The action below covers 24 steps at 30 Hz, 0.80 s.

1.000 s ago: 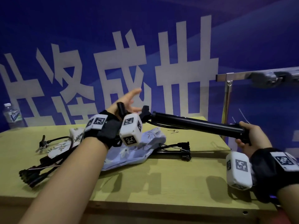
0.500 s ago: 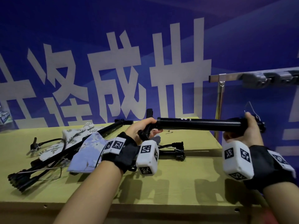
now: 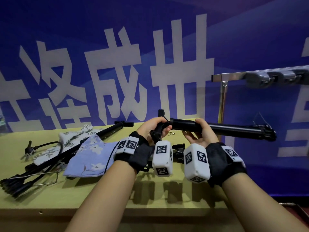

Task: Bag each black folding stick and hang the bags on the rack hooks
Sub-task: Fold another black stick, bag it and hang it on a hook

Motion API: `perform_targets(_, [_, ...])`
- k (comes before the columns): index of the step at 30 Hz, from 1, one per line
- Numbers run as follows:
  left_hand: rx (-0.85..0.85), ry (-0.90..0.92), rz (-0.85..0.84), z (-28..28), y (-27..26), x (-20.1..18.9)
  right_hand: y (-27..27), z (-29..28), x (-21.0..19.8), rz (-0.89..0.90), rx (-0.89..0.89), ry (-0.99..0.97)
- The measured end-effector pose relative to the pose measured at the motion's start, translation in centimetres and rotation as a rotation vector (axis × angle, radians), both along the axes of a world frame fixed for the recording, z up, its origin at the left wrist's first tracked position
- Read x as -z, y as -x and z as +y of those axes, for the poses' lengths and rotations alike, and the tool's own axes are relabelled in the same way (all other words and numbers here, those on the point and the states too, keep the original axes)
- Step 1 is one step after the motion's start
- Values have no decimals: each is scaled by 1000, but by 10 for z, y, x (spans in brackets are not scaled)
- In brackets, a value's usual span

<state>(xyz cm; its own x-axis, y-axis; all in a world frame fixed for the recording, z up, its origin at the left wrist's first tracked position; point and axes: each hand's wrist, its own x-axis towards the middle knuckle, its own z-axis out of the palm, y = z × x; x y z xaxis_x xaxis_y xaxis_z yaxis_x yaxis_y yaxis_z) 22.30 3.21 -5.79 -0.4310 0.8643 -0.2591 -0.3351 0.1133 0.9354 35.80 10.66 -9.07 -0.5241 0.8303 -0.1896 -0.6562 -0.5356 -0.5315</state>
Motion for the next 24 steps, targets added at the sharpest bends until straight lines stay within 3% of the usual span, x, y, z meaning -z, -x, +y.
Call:
perform_targets(6, [17,43,38,-5,10,-1,1,18,6,72,156,66])
perform_targets(10, [117,148,138,-15,18,0,0,24,16,94,203,108])
perform_targets(15, [241,191,128,-17,18,4,0,27,26,106,210,175])
perform_targets(18, [297,104,104,-18,17,9,-2,27,24,151,216,175])
perform_targets(24, [7,-214,-102,2,5,25,0,18,19,220,189,117])
